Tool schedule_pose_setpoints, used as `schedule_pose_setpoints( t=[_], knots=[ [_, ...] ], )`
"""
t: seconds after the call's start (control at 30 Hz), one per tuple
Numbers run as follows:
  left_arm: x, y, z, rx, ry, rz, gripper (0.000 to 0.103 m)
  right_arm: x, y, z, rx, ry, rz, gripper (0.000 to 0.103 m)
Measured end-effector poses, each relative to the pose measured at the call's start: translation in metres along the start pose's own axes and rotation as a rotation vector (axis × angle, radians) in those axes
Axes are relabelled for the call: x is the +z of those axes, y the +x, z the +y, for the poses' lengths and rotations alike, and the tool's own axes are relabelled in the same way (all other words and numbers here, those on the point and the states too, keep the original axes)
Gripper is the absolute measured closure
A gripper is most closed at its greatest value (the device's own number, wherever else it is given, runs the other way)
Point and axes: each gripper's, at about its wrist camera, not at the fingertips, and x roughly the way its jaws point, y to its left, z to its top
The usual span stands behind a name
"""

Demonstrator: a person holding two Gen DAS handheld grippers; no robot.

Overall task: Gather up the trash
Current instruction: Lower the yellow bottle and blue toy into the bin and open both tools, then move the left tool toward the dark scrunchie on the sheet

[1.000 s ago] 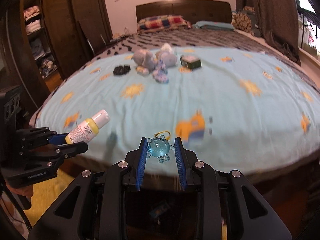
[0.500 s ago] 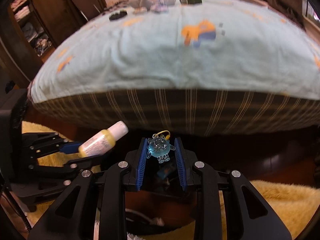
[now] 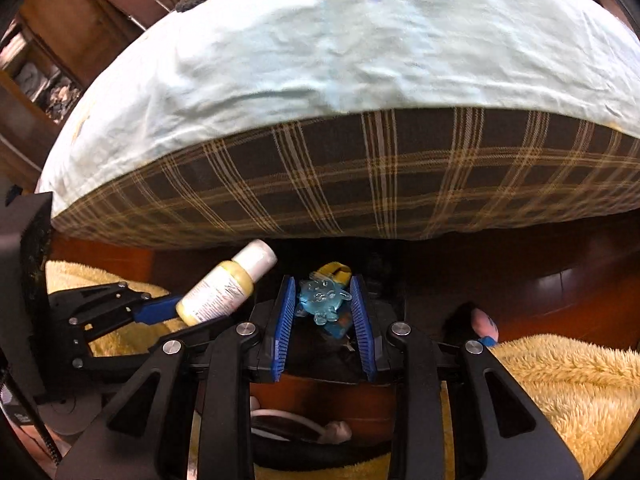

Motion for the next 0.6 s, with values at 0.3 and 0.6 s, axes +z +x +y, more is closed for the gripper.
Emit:
schedule_pose_setpoints(
  t=[0.3, 0.6],
  knots=[
    [0.003, -0.023, 0.009, 0.029, 0.004, -0.05, 0.046, 0.015, -0.021, -0.01, -0.044, 0.009, -0.07, 0.036],
    [0.014, -0.084, 0.022, 0.072, 0.008, -0.187, 0.009, 0.039, -0.074, -0.012, -0.078, -0.009, -0.262, 0.009]
  ],
)
